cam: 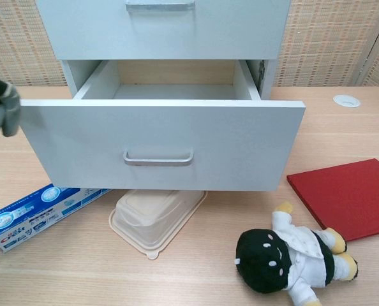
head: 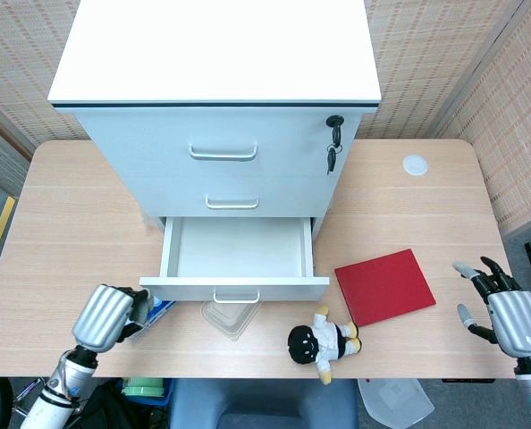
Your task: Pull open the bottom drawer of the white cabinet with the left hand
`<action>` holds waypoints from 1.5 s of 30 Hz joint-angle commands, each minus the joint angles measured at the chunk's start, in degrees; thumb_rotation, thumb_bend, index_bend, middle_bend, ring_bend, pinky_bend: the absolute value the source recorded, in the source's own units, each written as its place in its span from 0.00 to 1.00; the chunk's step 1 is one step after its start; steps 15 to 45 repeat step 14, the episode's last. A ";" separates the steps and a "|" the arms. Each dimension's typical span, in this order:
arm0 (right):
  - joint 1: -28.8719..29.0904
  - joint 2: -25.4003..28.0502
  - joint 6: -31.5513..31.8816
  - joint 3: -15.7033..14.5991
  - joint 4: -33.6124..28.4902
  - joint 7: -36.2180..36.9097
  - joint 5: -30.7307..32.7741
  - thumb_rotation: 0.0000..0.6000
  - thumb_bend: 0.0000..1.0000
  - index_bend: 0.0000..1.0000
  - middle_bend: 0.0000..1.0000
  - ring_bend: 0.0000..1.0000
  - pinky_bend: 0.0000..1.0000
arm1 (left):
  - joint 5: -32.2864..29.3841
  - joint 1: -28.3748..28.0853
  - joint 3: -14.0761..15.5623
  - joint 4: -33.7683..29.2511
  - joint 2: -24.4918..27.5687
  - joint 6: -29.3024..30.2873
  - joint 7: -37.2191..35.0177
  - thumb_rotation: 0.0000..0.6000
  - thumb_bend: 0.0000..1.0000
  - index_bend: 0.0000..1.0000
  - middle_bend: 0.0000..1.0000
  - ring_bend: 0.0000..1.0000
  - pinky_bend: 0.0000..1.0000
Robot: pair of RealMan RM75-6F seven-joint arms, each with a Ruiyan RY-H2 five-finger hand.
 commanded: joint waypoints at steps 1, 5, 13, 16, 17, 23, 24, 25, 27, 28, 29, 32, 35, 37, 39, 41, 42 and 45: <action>0.11 -0.06 -0.17 -0.03 -0.02 -0.03 0.00 1.00 0.35 0.19 0.30 0.18 0.26 | -2.89 3.04 -0.59 2.86 1.63 2.25 -1.49 1.00 0.66 0.59 0.77 0.75 0.87; 0.31 -0.13 -0.42 -0.02 -0.10 -0.06 -0.01 1.00 0.35 0.19 0.30 0.18 0.26 | -5.10 6.19 -1.67 8.16 0.80 4.96 -0.78 1.00 0.63 0.43 0.63 0.63 0.75; 0.78 -0.10 -0.93 -0.03 -0.45 -0.40 -0.19 1.00 0.35 0.19 0.30 0.18 0.26 | -9.78 10.33 -2.55 12.69 -0.03 4.53 1.35 1.00 0.57 0.32 0.47 0.48 0.53; 0.81 -0.10 -0.92 -0.01 -0.55 -0.47 -0.21 1.00 0.35 0.19 0.30 0.18 0.26 | -9.84 10.58 -2.73 12.77 -0.02 4.42 1.44 1.00 0.57 0.32 0.47 0.48 0.53; 0.81 -0.10 -0.92 -0.01 -0.55 -0.47 -0.21 1.00 0.35 0.19 0.30 0.18 0.26 | -9.84 10.58 -2.73 12.77 -0.02 4.42 1.44 1.00 0.57 0.32 0.47 0.48 0.53; 0.81 -0.10 -0.92 -0.01 -0.55 -0.47 -0.21 1.00 0.35 0.19 0.30 0.18 0.26 | -9.84 10.58 -2.73 12.77 -0.02 4.42 1.44 1.00 0.57 0.32 0.47 0.48 0.53; 0.81 -0.10 -0.92 -0.01 -0.55 -0.47 -0.21 1.00 0.35 0.19 0.30 0.18 0.26 | -9.84 10.58 -2.73 12.77 -0.02 4.42 1.44 1.00 0.57 0.32 0.47 0.48 0.53; 0.81 -0.10 -0.92 -0.01 -0.55 -0.47 -0.21 1.00 0.35 0.19 0.30 0.18 0.26 | -9.84 10.58 -2.73 12.77 -0.02 4.42 1.44 1.00 0.57 0.32 0.47 0.48 0.53; 0.81 -0.10 -0.92 -0.01 -0.55 -0.47 -0.21 1.00 0.35 0.19 0.30 0.18 0.26 | -9.84 10.58 -2.73 12.77 -0.02 4.42 1.44 1.00 0.57 0.32 0.47 0.48 0.53; 0.81 -0.10 -0.92 -0.01 -0.55 -0.47 -0.21 1.00 0.35 0.19 0.30 0.18 0.26 | -9.84 10.58 -2.73 12.77 -0.02 4.42 1.44 1.00 0.57 0.32 0.47 0.48 0.53; 0.81 -0.10 -0.92 -0.01 -0.55 -0.47 -0.21 1.00 0.35 0.19 0.30 0.18 0.26 | -9.84 10.58 -2.73 12.77 -0.02 4.42 1.44 1.00 0.57 0.32 0.47 0.48 0.53; 0.81 -0.10 -0.92 -0.01 -0.55 -0.47 -0.21 1.00 0.35 0.19 0.30 0.18 0.26 | -9.84 10.58 -2.73 12.77 -0.02 4.42 1.44 1.00 0.57 0.32 0.47 0.48 0.53; 0.81 -0.10 -0.92 -0.01 -0.55 -0.47 -0.21 1.00 0.35 0.19 0.30 0.18 0.26 | -9.84 10.58 -2.73 12.77 -0.02 4.42 1.44 1.00 0.57 0.32 0.47 0.48 0.53; 0.81 -0.10 -0.92 -0.01 -0.55 -0.47 -0.21 1.00 0.35 0.19 0.30 0.18 0.26 | -9.84 10.58 -2.73 12.77 -0.02 4.42 1.44 1.00 0.57 0.32 0.47 0.48 0.53; 0.81 -0.10 -0.92 -0.01 -0.55 -0.47 -0.21 1.00 0.35 0.19 0.30 0.18 0.26 | -9.84 10.58 -2.73 12.77 -0.02 4.42 1.44 1.00 0.57 0.32 0.47 0.48 0.53; 0.81 -0.10 -0.92 -0.01 -0.55 -0.47 -0.21 1.00 0.35 0.19 0.30 0.18 0.26 | -9.84 10.58 -2.73 12.77 -0.02 4.42 1.44 1.00 0.57 0.32 0.47 0.48 0.53; 0.81 -0.10 -0.92 -0.01 -0.55 -0.47 -0.21 1.00 0.35 0.19 0.30 0.18 0.26 | -9.84 10.58 -2.73 12.77 -0.02 4.42 1.44 1.00 0.57 0.32 0.47 0.48 0.53; 0.81 -0.10 -0.92 -0.01 -0.55 -0.47 -0.21 1.00 0.35 0.19 0.30 0.18 0.26 | -9.84 10.58 -2.73 12.77 -0.02 4.42 1.44 1.00 0.57 0.32 0.47 0.48 0.53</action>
